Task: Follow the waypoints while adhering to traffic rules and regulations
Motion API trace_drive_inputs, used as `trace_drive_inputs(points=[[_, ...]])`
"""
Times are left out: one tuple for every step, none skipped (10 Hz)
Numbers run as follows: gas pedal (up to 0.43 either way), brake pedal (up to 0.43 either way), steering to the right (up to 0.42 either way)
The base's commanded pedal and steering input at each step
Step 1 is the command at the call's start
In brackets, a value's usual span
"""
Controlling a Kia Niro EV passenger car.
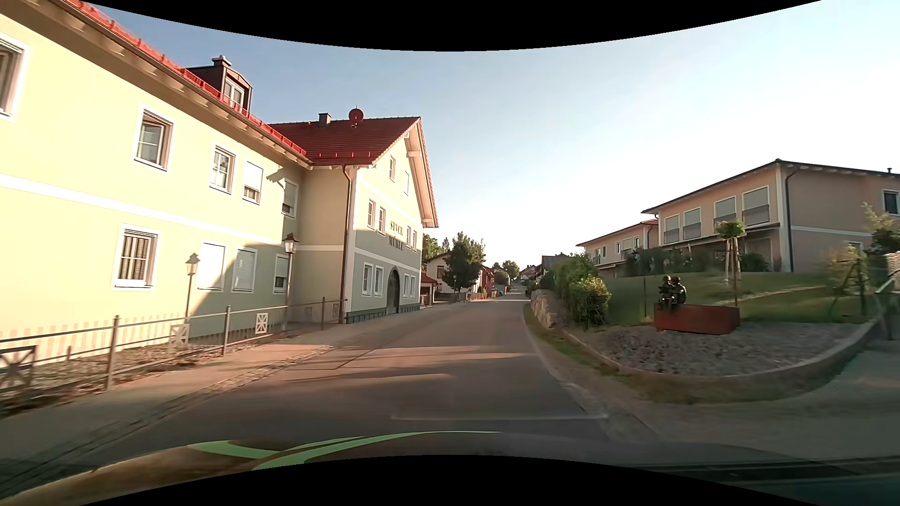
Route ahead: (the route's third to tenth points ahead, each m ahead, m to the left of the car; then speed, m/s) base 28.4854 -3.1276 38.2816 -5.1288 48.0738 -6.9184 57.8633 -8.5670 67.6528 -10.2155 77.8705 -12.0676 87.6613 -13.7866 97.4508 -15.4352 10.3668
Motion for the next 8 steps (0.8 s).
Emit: trace_drive_inputs(points=[[0.0,0.0,0.031],[0.0,0.0,0.031],[0.0,0.0,0.032],[0.0,0.091,0.034],[0.0,0.177,0.035],[0.0,0.201,0.035],[0.0,0.226,0.035],[0.0,0.238,0.035]])
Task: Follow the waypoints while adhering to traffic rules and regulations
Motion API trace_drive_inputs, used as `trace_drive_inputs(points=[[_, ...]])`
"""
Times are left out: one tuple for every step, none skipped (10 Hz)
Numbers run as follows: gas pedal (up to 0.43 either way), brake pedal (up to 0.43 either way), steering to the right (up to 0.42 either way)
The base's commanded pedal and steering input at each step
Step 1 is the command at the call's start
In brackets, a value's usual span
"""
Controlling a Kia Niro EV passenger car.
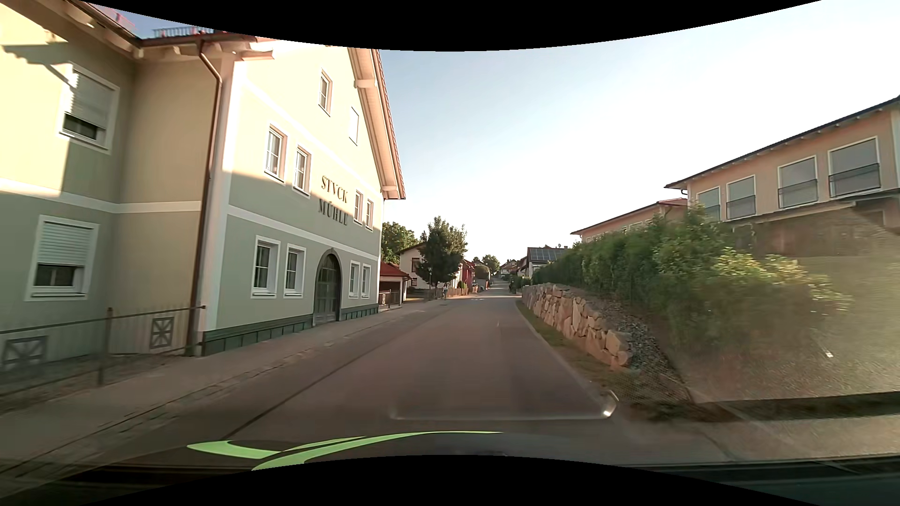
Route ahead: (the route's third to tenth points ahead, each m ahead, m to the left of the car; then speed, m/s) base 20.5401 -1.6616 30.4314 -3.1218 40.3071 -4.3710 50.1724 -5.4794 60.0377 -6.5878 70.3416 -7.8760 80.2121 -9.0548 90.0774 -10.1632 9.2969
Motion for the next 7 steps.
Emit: trace_drive_inputs(points=[[0.0,0.238,0.034],[0.0,0.238,0.034],[0.0,0.238,0.034],[0.0,0.238,0.034],[0.0,0.238,0.034],[0.0,0.238,0.035],[0.0,0.232,0.035]])
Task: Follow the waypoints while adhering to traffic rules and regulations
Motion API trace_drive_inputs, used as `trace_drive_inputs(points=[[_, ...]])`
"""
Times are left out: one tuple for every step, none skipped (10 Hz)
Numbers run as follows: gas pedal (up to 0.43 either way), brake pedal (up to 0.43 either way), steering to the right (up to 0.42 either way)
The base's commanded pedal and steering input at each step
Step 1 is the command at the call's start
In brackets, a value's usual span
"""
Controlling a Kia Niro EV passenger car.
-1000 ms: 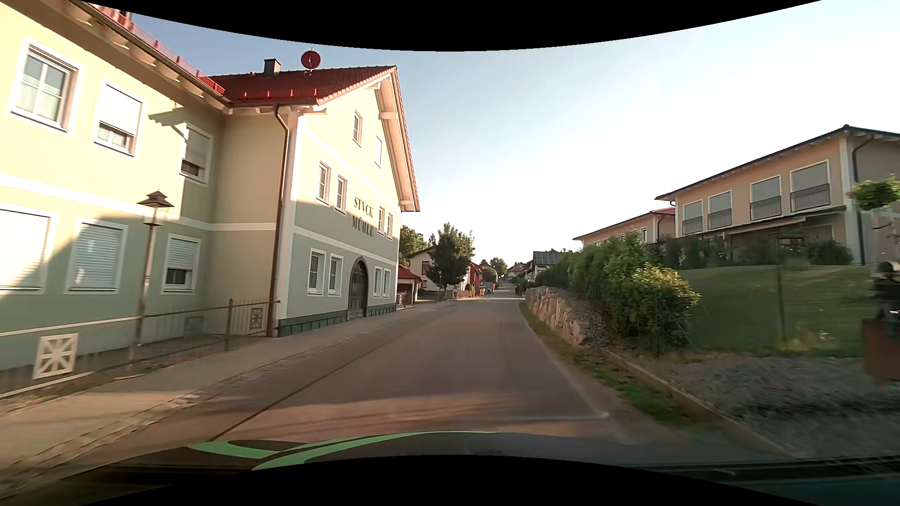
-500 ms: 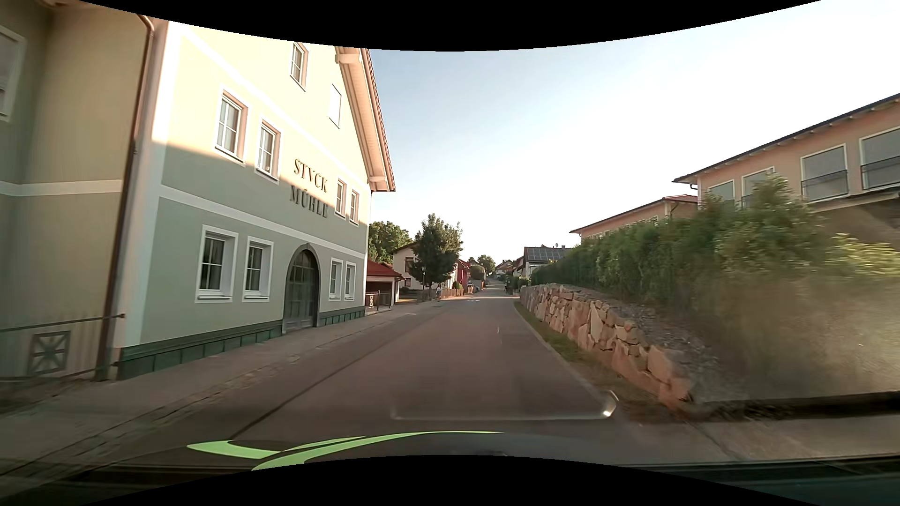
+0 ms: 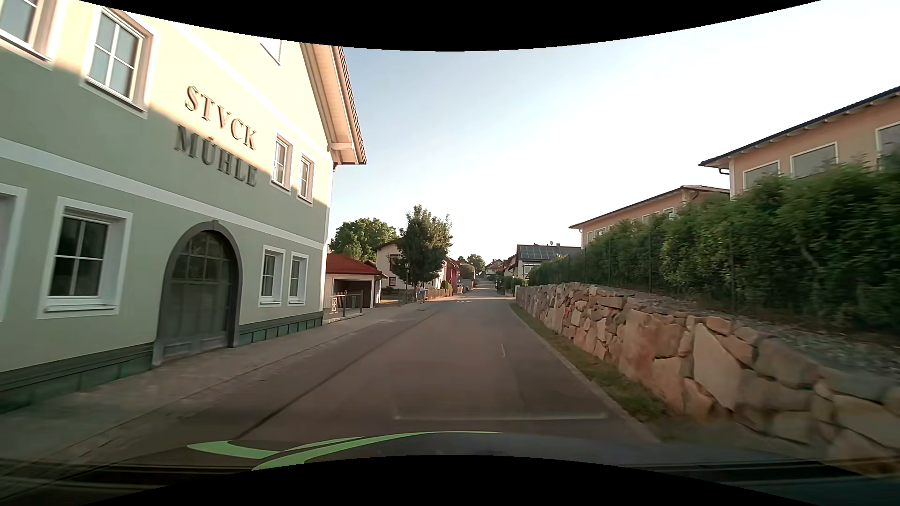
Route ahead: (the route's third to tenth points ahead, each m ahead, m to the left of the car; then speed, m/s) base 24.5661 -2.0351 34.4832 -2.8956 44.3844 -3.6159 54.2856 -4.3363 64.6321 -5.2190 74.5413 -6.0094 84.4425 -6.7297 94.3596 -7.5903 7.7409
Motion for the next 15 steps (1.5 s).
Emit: trace_drive_inputs(points=[[0.0,0.232,0.036],[0.0,0.232,0.035],[0.0,0.226,0.036],[0.0,0.226,0.035],[0.0,0.195,0.035],[0.0,0.104,0.034],[0.0,0.0,0.033],[0.0,0.0,0.033],[0.0,0.0,0.034],[0.02,0.0,0.031],[0.039,0.0,0.025],[0.067,0.0,0.022],[0.087,0.0,0.021],[0.098,0.0,0.02],[0.11,0.0,0.02]])
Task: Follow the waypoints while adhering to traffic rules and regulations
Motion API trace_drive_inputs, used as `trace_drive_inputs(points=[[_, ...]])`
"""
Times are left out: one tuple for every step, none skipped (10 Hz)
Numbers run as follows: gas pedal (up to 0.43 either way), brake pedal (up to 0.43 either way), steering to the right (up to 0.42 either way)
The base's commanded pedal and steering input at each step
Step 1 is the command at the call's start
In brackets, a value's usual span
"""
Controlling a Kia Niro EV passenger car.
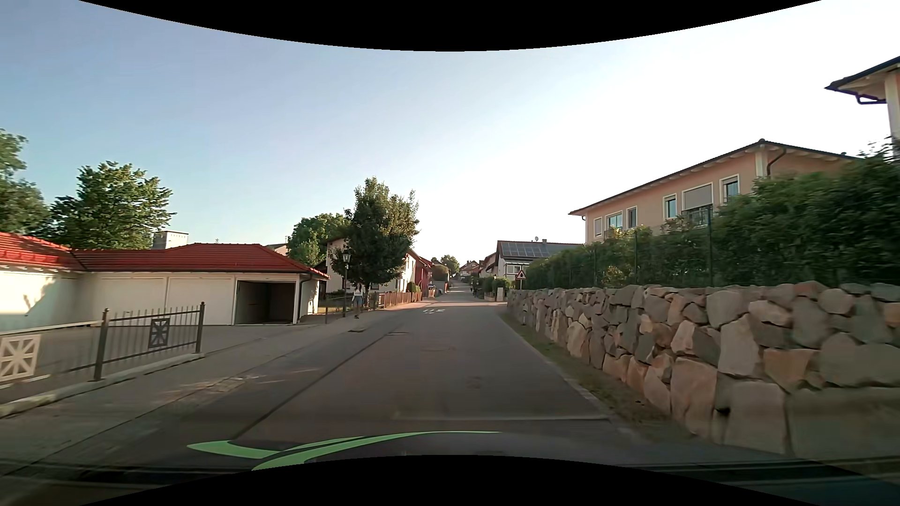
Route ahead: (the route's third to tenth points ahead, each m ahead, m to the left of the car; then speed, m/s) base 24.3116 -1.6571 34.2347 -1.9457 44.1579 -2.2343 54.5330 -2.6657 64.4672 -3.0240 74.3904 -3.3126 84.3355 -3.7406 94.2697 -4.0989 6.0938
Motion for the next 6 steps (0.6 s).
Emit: trace_drive_inputs(points=[[0.11,0.0,0.02],[0.11,0.0,0.017],[0.118,0.0,0.008],[0.13,0.0,0.005],[0.13,0.0,0.005],[0.13,0.0,0.004]])
